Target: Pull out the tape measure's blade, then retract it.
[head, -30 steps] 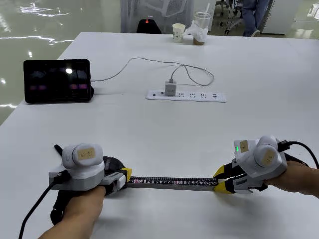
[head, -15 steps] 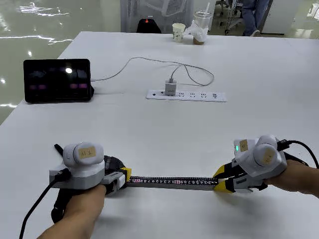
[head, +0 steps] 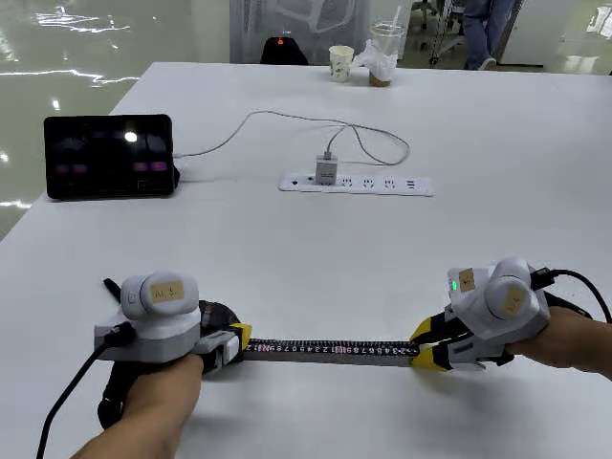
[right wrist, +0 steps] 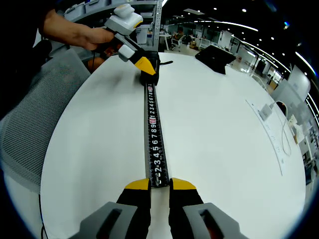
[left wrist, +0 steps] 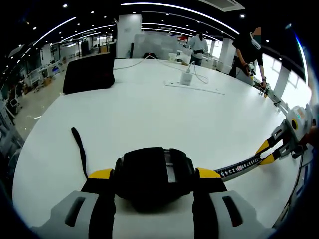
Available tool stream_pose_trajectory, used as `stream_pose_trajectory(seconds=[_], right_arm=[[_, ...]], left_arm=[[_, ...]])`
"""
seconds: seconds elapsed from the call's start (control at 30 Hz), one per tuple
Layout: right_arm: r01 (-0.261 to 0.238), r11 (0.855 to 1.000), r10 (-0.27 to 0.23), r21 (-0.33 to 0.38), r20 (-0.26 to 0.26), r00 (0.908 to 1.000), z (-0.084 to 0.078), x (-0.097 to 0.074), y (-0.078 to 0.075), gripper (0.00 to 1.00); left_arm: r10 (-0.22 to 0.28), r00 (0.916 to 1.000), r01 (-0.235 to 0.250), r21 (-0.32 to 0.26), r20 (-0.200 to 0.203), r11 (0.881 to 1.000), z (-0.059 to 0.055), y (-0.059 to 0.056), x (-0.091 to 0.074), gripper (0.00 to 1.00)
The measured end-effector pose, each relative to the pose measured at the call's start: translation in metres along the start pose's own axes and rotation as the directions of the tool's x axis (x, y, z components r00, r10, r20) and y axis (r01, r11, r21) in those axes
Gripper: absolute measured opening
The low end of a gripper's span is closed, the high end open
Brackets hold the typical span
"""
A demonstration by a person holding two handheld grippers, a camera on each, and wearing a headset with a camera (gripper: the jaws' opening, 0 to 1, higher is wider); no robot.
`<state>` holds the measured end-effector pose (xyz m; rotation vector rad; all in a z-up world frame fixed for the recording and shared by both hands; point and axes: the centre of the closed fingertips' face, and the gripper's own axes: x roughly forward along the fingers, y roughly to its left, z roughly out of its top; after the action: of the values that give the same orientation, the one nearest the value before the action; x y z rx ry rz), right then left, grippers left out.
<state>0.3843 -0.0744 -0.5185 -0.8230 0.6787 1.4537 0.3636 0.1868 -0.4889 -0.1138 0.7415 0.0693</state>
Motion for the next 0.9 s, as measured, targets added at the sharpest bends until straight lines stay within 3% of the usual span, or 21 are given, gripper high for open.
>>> stream_pose_trajectory(seconds=[0.9], right_arm=[[-0.001, 1.0, 0.001, 0.002, 0.002, 1.0, -0.0002, 0.0, 0.0007, 0.1]], left_arm=[[-0.012, 0.9999, 0.012, -0.003, -0.004, 1.0, -0.001, 0.0009, 0.0001, 0.55]])
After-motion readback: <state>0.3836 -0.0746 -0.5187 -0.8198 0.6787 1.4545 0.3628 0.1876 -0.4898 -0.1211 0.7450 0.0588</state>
